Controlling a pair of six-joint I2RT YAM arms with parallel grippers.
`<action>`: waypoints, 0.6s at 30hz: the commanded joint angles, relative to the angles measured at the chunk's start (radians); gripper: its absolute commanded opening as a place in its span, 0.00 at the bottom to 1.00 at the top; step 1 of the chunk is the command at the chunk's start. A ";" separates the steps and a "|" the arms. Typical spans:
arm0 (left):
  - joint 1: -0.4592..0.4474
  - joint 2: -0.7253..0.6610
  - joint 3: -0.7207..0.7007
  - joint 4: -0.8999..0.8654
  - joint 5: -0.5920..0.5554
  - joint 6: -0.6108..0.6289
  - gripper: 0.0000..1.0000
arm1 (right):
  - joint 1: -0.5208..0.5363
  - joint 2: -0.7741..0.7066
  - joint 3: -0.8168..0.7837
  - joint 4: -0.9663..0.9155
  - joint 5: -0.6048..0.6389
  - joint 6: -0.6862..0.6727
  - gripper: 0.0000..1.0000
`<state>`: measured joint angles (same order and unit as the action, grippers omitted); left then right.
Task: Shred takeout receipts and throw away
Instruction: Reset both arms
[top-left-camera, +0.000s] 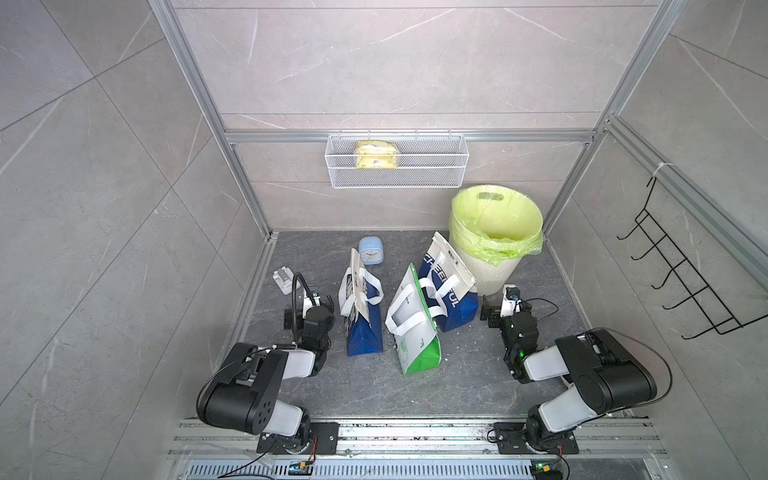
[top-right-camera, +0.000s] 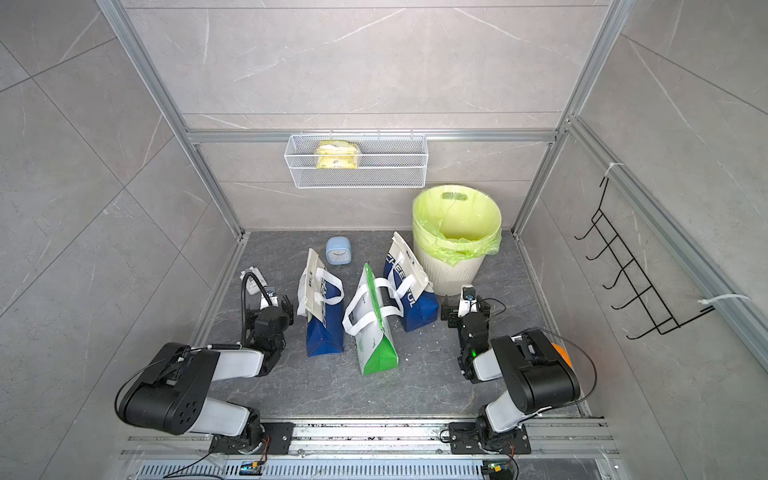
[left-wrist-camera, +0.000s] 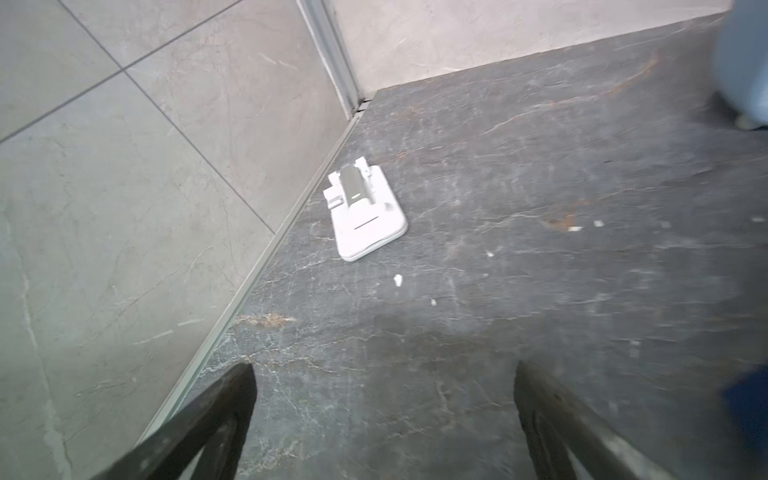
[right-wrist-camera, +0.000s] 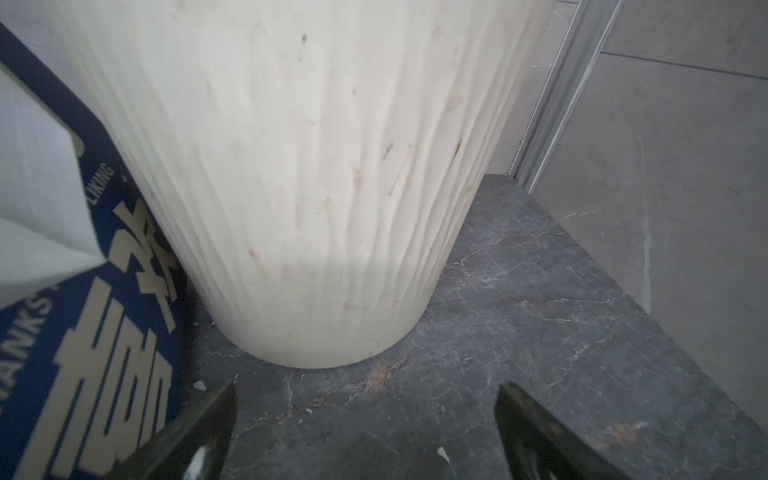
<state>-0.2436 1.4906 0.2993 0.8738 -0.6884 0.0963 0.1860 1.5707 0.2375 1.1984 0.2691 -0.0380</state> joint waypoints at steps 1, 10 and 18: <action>0.025 -0.007 0.041 0.075 0.048 0.012 0.99 | 0.005 -0.021 0.074 -0.157 0.055 0.013 1.00; 0.120 -0.035 0.052 -0.017 0.254 -0.043 0.99 | 0.002 -0.021 0.073 -0.158 0.050 0.015 1.00; 0.257 0.026 0.049 0.030 0.493 -0.111 1.00 | 0.003 -0.021 0.073 -0.160 0.050 0.016 1.00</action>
<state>-0.0067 1.5040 0.3279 0.8555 -0.2985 0.0322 0.1860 1.5646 0.3016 1.0573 0.3012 -0.0376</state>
